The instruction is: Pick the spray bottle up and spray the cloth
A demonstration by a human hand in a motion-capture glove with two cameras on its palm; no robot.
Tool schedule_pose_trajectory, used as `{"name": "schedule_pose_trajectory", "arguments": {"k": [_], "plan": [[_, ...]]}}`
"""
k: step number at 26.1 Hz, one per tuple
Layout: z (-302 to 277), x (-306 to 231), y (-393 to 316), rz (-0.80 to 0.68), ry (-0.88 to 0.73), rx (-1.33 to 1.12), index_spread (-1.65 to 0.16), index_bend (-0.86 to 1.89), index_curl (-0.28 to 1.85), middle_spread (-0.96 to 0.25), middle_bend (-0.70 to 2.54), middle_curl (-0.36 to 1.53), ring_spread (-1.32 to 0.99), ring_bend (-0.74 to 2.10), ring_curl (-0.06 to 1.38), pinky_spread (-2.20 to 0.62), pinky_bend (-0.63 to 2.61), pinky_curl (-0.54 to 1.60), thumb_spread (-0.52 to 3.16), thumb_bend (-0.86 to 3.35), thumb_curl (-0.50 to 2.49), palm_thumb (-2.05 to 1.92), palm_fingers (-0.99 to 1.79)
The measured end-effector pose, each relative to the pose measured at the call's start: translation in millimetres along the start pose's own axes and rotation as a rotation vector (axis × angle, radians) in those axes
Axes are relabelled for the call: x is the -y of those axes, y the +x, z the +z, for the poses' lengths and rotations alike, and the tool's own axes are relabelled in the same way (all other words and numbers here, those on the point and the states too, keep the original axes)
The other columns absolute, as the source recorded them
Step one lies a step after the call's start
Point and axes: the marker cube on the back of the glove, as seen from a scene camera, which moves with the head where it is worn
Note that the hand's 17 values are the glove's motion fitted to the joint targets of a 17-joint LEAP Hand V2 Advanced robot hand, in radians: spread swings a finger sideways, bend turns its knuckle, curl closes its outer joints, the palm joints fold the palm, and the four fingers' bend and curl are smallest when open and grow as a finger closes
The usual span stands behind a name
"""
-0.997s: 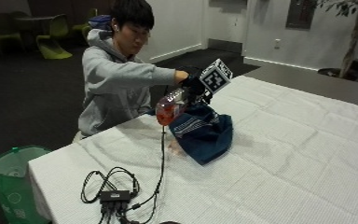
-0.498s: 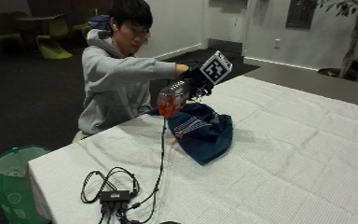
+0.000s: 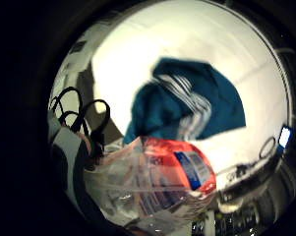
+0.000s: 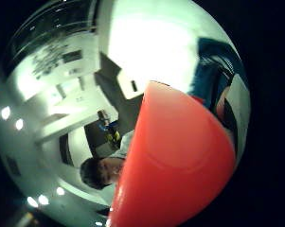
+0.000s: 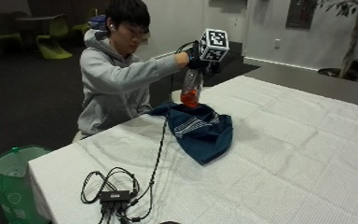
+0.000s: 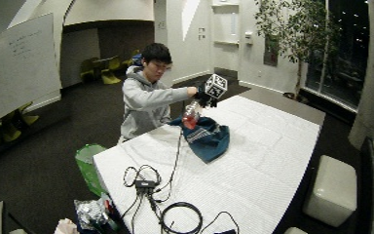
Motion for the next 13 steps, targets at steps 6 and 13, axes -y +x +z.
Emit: {"name": "schedule_pose_trajectory", "arguments": {"k": [6, 13], "plan": [[9, 17, -42, -0.387, 0.276, 0.427, -0.19, 0.41, 0.54, -0.12, 0.58, 0.5, -0.17, 0.7, 0.46, -0.25, 0.43, 0.39, 0.35, -0.03, 0.74, 0.94, 1.39], [69, 66, -38, -0.493, 0.457, 0.568, -0.18, 0.39, 0.54, -0.11, 0.56, 0.49, -0.16, 0.69, 0.45, -0.25, 0.43, 0.4, 0.34, -0.03, 0.75, 0.95, 1.38]]}}
